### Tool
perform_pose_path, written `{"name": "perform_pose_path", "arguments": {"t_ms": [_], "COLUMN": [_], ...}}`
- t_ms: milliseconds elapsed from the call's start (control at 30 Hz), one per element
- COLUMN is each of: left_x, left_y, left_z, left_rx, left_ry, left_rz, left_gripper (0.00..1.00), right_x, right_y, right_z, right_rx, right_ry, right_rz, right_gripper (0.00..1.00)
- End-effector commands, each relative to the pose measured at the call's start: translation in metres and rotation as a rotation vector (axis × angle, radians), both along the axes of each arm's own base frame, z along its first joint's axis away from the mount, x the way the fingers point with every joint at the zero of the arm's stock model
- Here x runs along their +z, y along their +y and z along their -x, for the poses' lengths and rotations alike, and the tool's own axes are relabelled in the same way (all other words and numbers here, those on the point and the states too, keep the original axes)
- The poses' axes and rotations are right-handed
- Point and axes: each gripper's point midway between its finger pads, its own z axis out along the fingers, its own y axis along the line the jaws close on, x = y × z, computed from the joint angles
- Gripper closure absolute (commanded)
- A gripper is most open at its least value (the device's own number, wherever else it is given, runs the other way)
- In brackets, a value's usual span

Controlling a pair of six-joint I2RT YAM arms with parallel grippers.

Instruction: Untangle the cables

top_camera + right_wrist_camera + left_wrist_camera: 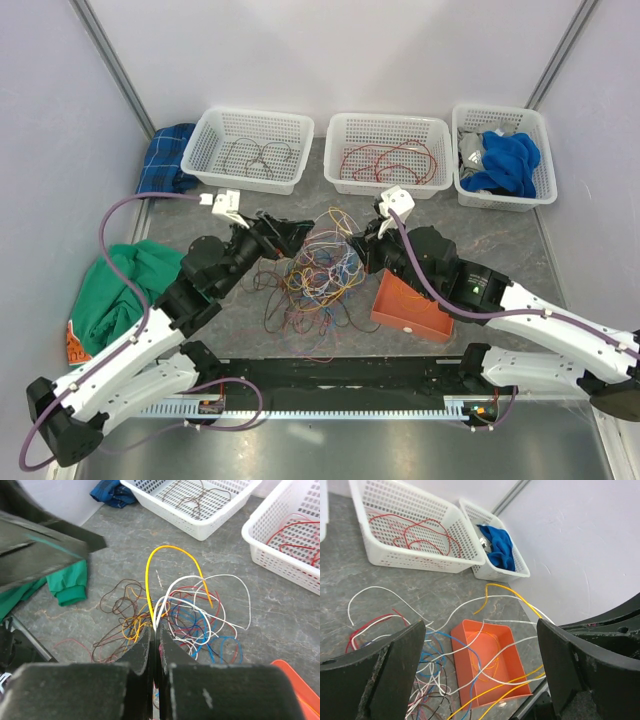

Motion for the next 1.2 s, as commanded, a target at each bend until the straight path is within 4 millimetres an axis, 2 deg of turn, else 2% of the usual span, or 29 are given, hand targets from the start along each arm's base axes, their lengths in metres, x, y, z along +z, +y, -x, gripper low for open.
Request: {"name": "perform_pose_path", "arguments": {"t_ms": [0,233,367,533,633,767,900,1000,1167], "left_x": [0.021,0.018,0.024,0.036,0.037,0.011,-0.011,-0.007,0.006], "left_y": [-0.022,-0.057,-0.067,-0.069,-0.063,-0.051,-0.044,-0.041,-0.057], "left_z": [-0.005,-0.004,-0.008,-0.007,-0.003,-0.004,0.001,0.005,0.008], "left_rx": [-0.07,-0.208,-0.233,-0.246,-0.235,-0.177,-0.153,-0.159,-0.244], "left_ry": [-0.03,0.013,0.013,-0.011,-0.013,0.07,0.13,0.114,0.081], "left_rz": [0.037,0.11,0.139,0.176,0.182,0.135,0.145,0.183,0.207], "left_gripper": [0.01,0.09,0.13,0.15,0.16,0.14,0.08,0.05,0.04], "right_x": [0.016,0.012,0.008,0.004,0.004,0.011,0.007,0.001,0.001], "right_y": [0.01,0.016,0.018,0.015,0.008,0.002,0.006,0.01,0.014], "right_z": [0.001,0.003,0.003,0.004,0.002,0.001,-0.001,-0.001,-0.002], "right_rx": [0.037,0.057,0.062,0.057,0.032,0.009,0.014,0.018,0.028], "right_ry": [-0.029,-0.014,-0.006,-0.002,-0.01,-0.03,-0.021,-0.01,-0.007], "right_rz": [-0.057,-0.061,-0.06,-0.059,-0.061,-0.07,-0.052,-0.043,-0.045], "right_gripper": [1.0,1.0,1.0,1.0,1.0,1.0,1.0,1.0,1.0]}}
